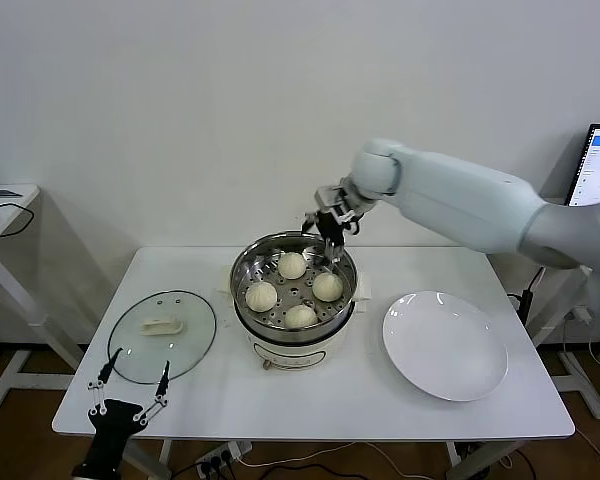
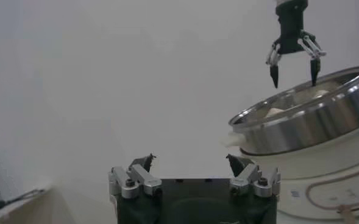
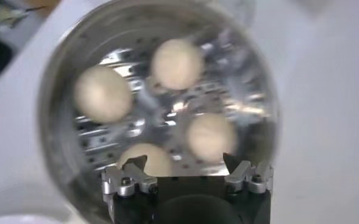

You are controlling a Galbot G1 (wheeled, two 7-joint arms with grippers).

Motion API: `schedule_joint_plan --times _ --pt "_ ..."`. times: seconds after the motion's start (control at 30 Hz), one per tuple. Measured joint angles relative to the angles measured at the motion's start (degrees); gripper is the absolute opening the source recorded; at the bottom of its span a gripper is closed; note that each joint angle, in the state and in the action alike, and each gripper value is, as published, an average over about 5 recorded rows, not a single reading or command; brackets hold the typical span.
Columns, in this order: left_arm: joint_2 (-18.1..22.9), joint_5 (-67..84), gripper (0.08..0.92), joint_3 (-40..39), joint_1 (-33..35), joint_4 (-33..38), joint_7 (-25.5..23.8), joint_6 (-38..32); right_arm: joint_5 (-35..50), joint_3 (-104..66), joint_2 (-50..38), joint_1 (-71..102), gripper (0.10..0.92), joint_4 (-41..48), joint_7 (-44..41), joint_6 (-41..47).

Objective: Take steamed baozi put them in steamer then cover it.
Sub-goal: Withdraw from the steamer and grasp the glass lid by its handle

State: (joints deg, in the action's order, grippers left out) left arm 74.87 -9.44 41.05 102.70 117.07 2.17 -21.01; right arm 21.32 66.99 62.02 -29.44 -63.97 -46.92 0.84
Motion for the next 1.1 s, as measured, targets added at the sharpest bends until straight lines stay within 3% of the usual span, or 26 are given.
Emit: schedule_joint_plan --times 0.3,0.5,0.73,1.1 --pt "-2.02 -6.98 0.823 -0.86 -5.31 -0.07 3.73 5.51 1.24 -19.41 -10.83 17.79 0.823 -8.63 32.83 -5.61" --pt "-2.96 -12.64 0.823 -2.31 -8.37 -1.27 5.61 9.38 0.44 -39.11 -13.38 37.27 0.823 -12.95 46.96 -10.17" --pt "-3.79 -21.33 0.823 -3.07 -10.67 -4.08 7.54 11.96 -1.52 -58.81 -11.92 58.84 0.823 -17.04 55.59 -15.67" --pt "-3.97 -41.29 0.823 -3.52 -14.53 -14.42 11.43 11.24 -4.72 -78.51 -6.4 82.79 0.823 -23.74 60.56 -19.92"
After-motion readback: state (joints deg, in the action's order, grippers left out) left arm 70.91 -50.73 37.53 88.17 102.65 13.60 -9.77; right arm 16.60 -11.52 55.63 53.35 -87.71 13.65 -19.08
